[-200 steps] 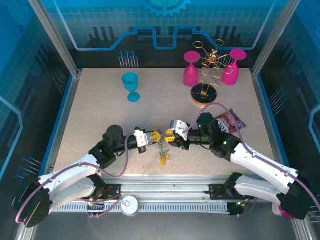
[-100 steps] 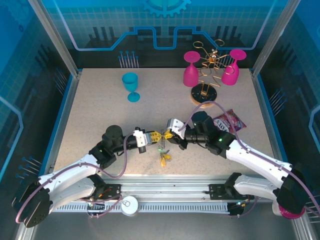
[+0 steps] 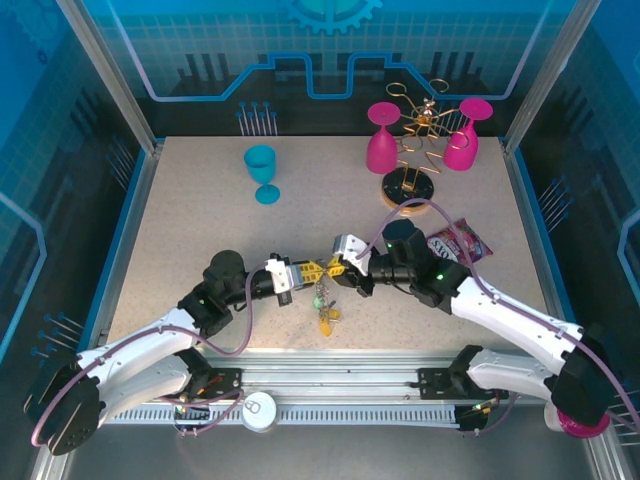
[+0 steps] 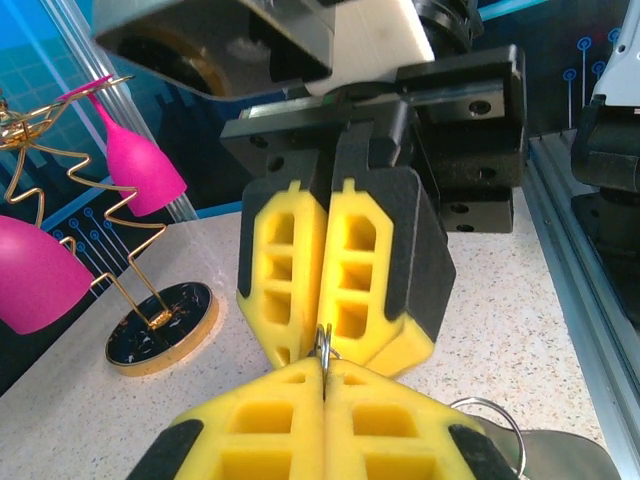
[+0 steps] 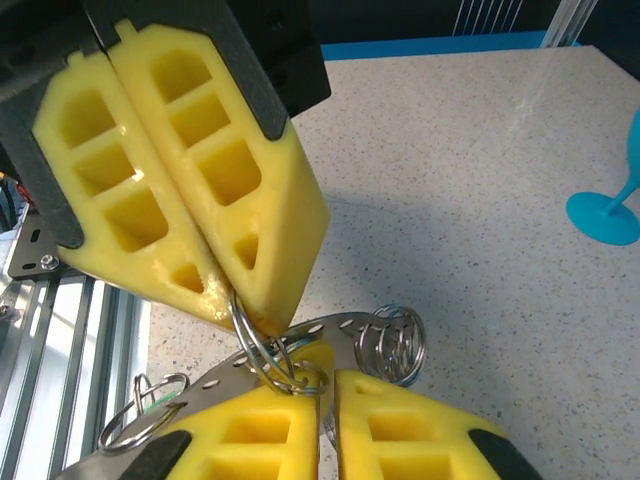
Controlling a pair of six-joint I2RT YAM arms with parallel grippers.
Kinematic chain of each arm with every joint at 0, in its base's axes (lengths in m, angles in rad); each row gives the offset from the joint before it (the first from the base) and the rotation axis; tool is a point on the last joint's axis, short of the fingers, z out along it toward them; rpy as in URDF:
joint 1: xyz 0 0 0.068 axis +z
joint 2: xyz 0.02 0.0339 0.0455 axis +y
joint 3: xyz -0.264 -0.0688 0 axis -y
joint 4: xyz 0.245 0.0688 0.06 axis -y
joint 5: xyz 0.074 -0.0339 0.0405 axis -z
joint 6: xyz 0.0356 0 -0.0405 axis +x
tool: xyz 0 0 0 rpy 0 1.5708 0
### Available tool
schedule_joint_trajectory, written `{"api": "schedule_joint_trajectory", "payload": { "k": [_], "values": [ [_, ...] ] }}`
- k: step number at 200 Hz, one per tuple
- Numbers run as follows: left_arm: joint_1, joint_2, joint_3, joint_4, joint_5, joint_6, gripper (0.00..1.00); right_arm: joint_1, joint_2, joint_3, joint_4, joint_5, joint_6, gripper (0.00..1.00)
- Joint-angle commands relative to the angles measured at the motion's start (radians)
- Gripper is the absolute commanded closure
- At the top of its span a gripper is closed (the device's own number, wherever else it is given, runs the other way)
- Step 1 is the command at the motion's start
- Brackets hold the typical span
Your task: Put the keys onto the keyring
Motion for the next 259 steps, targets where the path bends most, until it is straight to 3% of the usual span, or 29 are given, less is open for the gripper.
{"api": "schedule_joint_trajectory", "payload": {
  "k": [1, 20, 108, 160, 185, 208, 232, 259],
  "values": [
    [0.001, -0.002, -0.005, 0.047, 0.037, -0.005, 1.0, -0.017, -0.045, -0.023, 0.041, -0.035, 0.016, 0.86],
    [0.001, 0.0, -0.005, 0.047, 0.04, -0.006, 1.0, -0.018, -0.047, -0.034, 0.055, -0.057, 0.018, 0.84],
    [0.002, -0.002, -0.001, 0.062, 0.054, -0.017, 1.0, -0.015, 0.036, 0.006, 0.039, -0.085, 0.022, 0.96],
    [0.001, -0.002, 0.002, 0.065, 0.059, -0.02, 1.0, -0.015, 0.063, 0.015, 0.077, -0.108, 0.04, 0.87],
    [0.001, 0.0, 0.0, 0.055, 0.051, -0.016, 1.0, -0.015, 0.03, -0.005, 0.095, -0.082, 0.04, 0.74],
    [0.001, 0.0, -0.001, 0.05, 0.046, -0.01, 1.0, -0.02, -0.016, -0.035, 0.106, -0.057, 0.03, 0.68],
    [0.0, 0.003, 0.0, 0.053, 0.046, -0.011, 1.0, -0.023, -0.036, -0.047, 0.104, -0.06, 0.024, 0.68],
    [0.0, 0.005, 0.002, 0.055, 0.049, -0.014, 1.0, -0.023, -0.025, -0.045, 0.118, -0.079, 0.021, 0.78]
  ]
}}
